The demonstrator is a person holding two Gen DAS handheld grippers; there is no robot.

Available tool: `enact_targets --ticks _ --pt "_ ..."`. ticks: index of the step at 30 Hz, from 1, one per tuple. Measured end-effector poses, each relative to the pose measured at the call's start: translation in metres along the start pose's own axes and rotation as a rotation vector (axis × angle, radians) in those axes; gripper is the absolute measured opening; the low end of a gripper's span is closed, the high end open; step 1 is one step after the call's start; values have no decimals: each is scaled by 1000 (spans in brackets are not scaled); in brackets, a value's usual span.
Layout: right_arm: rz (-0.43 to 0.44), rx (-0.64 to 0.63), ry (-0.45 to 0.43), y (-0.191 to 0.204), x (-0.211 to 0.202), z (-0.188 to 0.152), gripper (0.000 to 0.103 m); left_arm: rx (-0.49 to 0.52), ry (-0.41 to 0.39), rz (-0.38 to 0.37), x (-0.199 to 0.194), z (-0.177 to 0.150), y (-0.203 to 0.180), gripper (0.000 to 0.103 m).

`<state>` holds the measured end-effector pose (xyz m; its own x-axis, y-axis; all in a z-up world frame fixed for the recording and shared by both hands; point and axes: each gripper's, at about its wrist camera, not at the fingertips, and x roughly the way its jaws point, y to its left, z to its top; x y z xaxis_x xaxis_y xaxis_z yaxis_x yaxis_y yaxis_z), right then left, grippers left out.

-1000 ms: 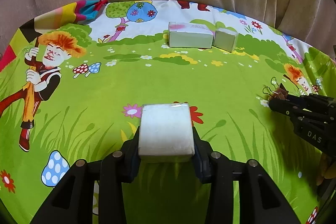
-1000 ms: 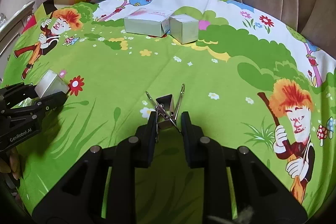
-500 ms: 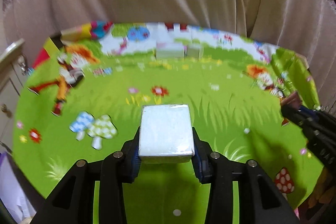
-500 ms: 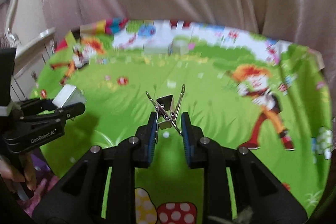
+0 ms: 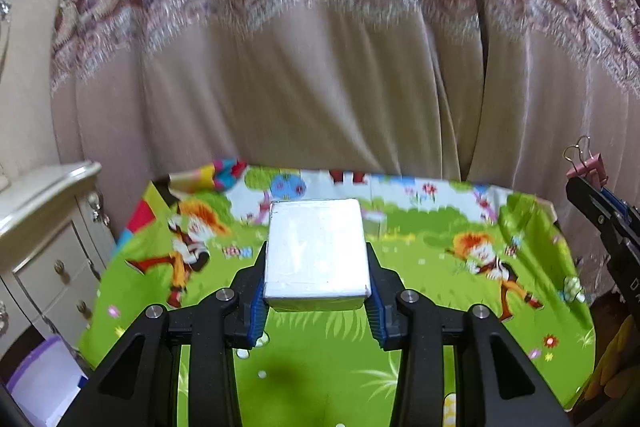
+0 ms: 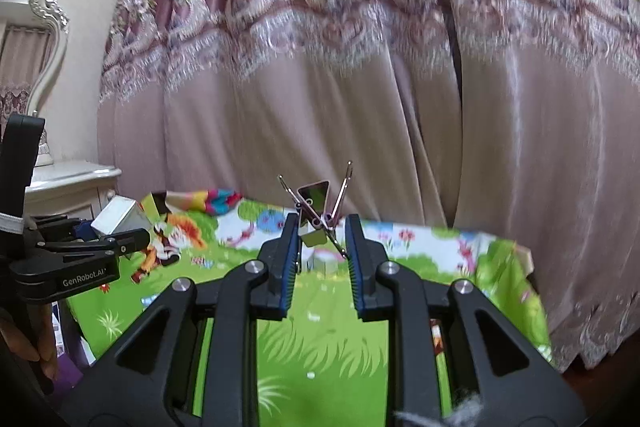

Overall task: Organize rigid objects
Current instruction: 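Lift the binder clip and white cube and carry them over the storage box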

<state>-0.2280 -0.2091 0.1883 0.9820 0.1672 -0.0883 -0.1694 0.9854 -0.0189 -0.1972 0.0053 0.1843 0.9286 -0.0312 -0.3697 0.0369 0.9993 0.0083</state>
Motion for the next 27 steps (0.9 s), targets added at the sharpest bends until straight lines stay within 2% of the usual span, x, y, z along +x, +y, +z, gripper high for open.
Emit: enact_targets --ticks 15,21,27 --pt "15 -47 -177 18 -48 37 26 -30 -157 22 -54 19 15 41" --pt "74 -79 -194 42 -55 45 26 -51 -178 58 -72 14 36 41" --pt "175 -109 -213 78 -56 49 26 -94 -192 151 -88 2 78 41"
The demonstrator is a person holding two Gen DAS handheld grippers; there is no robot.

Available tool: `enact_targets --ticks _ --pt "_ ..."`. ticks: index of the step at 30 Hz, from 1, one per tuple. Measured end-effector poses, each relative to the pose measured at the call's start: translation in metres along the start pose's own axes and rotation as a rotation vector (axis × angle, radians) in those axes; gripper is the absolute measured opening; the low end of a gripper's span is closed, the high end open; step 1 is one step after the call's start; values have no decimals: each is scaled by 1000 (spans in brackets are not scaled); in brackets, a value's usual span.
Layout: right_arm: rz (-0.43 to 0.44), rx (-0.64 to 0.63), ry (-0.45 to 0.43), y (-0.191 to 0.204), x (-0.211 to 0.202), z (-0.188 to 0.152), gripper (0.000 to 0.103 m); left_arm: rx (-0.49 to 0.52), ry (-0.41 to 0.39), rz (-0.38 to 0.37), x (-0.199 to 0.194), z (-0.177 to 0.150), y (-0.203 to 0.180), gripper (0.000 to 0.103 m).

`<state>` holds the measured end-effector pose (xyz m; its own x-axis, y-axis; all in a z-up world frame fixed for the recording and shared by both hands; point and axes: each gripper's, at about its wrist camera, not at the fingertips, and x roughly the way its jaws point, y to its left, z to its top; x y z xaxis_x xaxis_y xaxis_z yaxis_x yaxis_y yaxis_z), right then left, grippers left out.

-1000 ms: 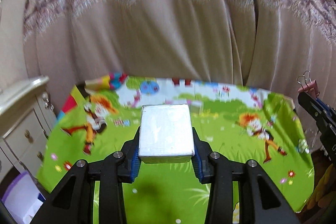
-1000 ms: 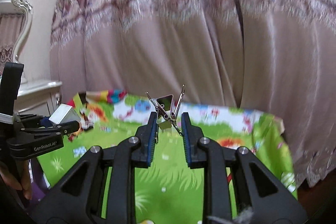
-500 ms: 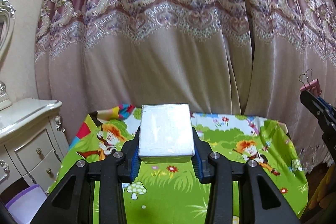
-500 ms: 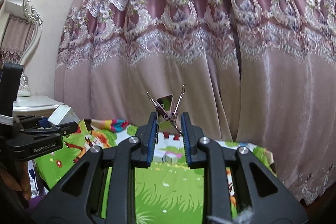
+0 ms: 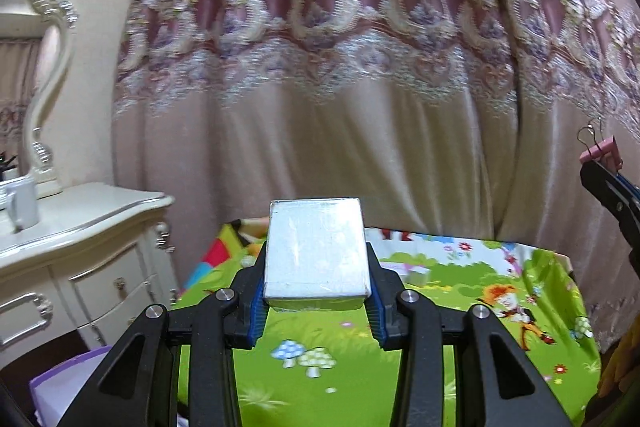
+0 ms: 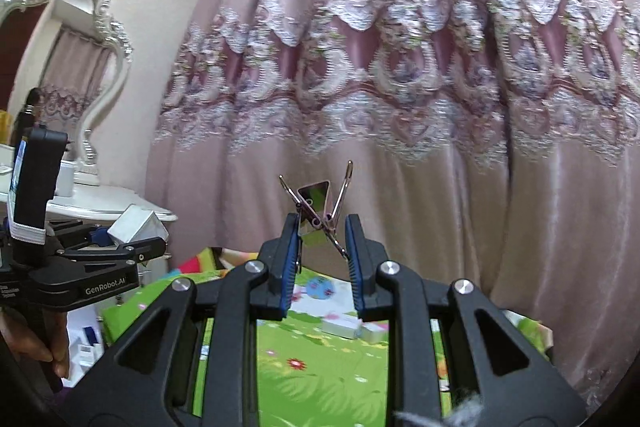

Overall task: Organize rigid objects
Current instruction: 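Lift the binder clip and white cube and carry them over the storage box, then open both grippers to drop the clip and cube into the storage box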

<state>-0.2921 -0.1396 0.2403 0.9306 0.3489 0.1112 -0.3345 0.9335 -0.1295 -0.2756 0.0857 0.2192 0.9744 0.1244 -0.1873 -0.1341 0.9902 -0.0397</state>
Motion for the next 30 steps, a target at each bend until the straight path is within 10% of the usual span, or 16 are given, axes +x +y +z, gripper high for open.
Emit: enact_targets --ticks 18,26,30 --pt "541 -237 27 190 6 -24 26 -199 -25 440 -76 -57 179 41" --pt "797 -260 278 269 40 -68 26 -331 284 533 -55 -119 253 46" --pt "862 -305 470 308 68 -105 35 -442 500 496 -23 -157 284 84"
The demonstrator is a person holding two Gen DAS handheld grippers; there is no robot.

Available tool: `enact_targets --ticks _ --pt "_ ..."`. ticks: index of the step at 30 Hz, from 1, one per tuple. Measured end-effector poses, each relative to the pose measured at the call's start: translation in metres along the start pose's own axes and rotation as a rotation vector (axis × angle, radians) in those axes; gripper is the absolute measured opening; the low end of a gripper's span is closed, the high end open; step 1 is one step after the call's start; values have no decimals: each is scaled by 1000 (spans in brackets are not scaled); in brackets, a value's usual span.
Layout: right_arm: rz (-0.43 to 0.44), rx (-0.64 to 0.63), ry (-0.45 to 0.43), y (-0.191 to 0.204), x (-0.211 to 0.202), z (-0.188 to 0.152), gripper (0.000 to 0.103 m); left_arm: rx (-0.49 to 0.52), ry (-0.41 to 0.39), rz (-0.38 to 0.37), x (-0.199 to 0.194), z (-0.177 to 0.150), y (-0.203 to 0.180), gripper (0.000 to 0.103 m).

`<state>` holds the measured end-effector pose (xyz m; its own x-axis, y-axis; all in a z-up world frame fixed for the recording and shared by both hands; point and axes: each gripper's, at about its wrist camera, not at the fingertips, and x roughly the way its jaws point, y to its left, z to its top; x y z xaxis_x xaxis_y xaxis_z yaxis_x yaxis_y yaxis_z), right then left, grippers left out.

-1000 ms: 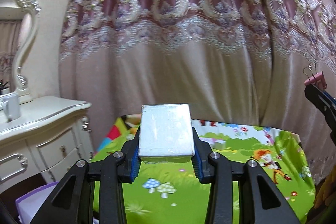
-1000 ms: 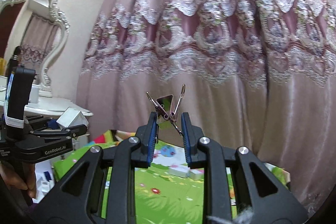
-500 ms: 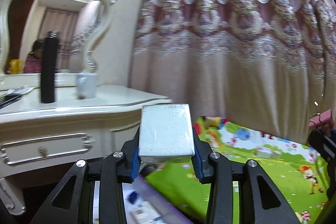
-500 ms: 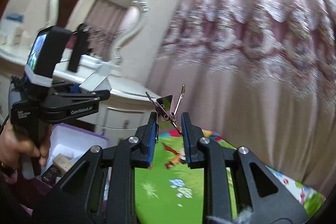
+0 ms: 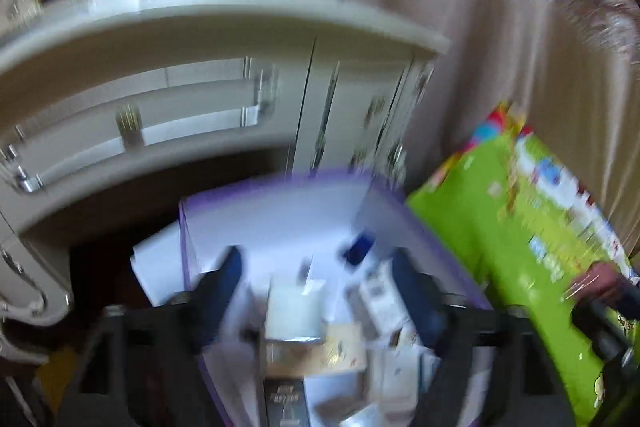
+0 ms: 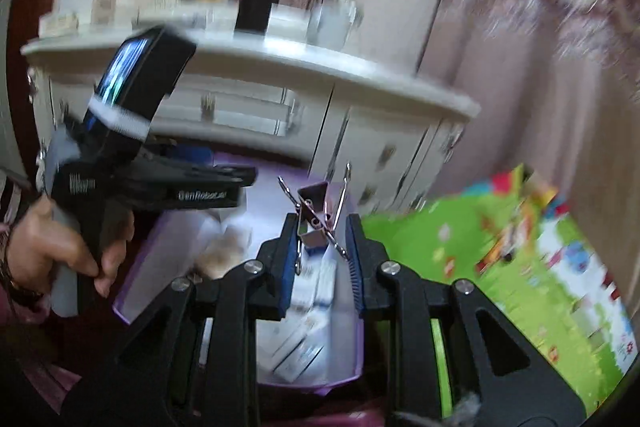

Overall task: Organize rigid objects
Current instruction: 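Open both grippers to drop the clip and cube into the storage box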

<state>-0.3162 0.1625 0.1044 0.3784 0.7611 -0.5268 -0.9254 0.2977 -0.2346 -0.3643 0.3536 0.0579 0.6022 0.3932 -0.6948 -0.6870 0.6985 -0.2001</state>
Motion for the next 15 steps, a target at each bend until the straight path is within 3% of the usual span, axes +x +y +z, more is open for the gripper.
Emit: enact_targets --ticks 3,6,8,12,15 --pt "28 86 47 -13 9 -15 52 -73 69 -16 12 -4 12 84" --pt "-11 131 -3 -31 -13 -25 70 -124 41 -48 6 -4 16 85" --pt "-56 173 -40 -50 -35 -32 74 -126 20 -57 -1 -4 12 85" --pt "-181 274 -63 -92 -76 -58 85 -58 -7 -82 -8 -6 -18 86" --pt "-288 318 -33 -118 -95 -77 87 46 4 -134 -12 -10 -62 86"
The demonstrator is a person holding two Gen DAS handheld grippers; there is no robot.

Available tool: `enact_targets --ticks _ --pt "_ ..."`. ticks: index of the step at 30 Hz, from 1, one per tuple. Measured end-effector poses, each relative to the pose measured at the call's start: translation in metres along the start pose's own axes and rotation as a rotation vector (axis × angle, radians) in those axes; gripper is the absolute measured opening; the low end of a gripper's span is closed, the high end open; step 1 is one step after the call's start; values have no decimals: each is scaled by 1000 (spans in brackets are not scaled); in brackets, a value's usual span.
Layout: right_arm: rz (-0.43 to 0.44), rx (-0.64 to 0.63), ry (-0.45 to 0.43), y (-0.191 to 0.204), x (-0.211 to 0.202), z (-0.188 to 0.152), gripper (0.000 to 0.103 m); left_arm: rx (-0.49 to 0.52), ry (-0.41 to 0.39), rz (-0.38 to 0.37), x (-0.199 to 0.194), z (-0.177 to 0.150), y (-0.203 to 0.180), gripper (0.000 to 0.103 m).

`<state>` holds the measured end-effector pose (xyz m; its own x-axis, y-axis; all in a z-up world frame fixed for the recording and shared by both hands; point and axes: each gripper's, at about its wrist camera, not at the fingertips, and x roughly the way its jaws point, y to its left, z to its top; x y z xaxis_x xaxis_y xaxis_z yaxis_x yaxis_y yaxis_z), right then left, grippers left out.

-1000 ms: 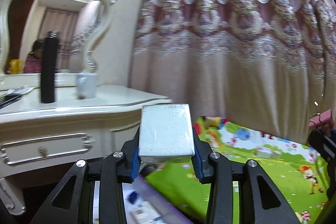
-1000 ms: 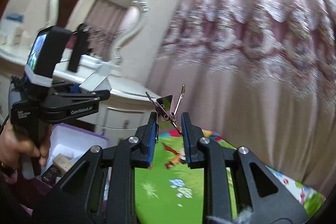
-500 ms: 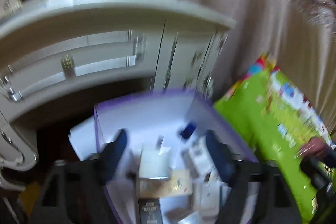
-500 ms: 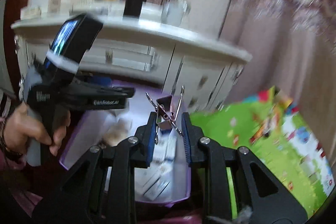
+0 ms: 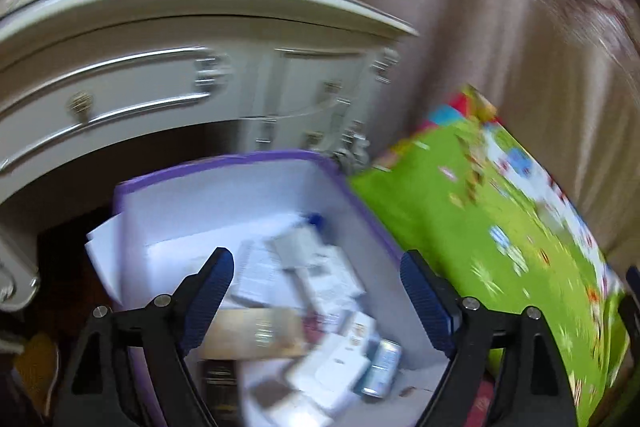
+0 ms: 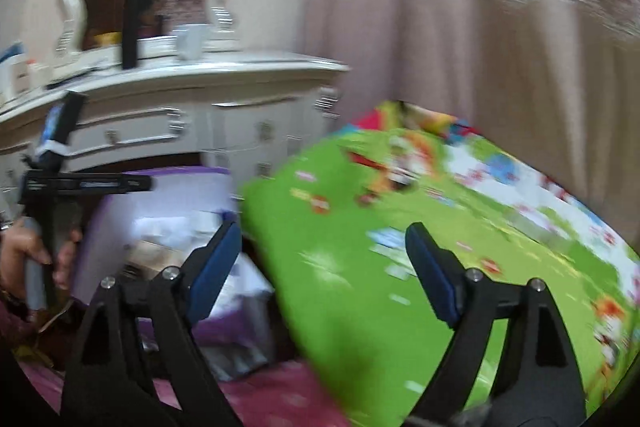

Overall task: Organize rigid objects
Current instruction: 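Open both grippers to drop the clip and cube into the storage box, then return both grippers to the last boxes on the mat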

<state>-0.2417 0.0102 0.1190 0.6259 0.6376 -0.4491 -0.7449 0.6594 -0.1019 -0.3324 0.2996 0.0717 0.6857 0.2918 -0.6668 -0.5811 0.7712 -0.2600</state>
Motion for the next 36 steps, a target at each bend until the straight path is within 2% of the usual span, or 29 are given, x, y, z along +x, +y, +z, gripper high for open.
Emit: enact_targets --ticks 1,6,10,14,19,24,27,28,29,31,36 --pt "-48 23 14 -17 -6 -8 88 44 17 -29 2 -2 -19 87" --pt "-180 160 79 -86 -28 -38 91 303 132 -185 29 -19 -133 87" --pt "-275 231 203 -140 -27 -70 94 494 193 -242 63 -32 -221 87" --pt "-337 278 308 -187 -22 -98 94 601 274 -239 123 -36 -298 87" --pt "-362 361 400 -251 0 -130 94 715 224 -166 189 -32 -362 87" --pt "-343 374 478 -303 42 -137 94 719 203 -173 225 -5 -393 87" --pt "-322 397 523 -339 79 -133 94 674 246 -174 252 1 -392 87" --pt "-320 408 532 -348 90 -130 94 654 270 -183 260 -1 -389 91" --pt "-319 417 535 -357 99 -127 94 608 252 -217 261 0 -382 94" --pt "-316 429 544 -369 117 -121 94 575 254 -227 259 4 -376 101" --pt "-311 409 562 -401 168 -103 94 516 252 -259 255 9 -364 103"
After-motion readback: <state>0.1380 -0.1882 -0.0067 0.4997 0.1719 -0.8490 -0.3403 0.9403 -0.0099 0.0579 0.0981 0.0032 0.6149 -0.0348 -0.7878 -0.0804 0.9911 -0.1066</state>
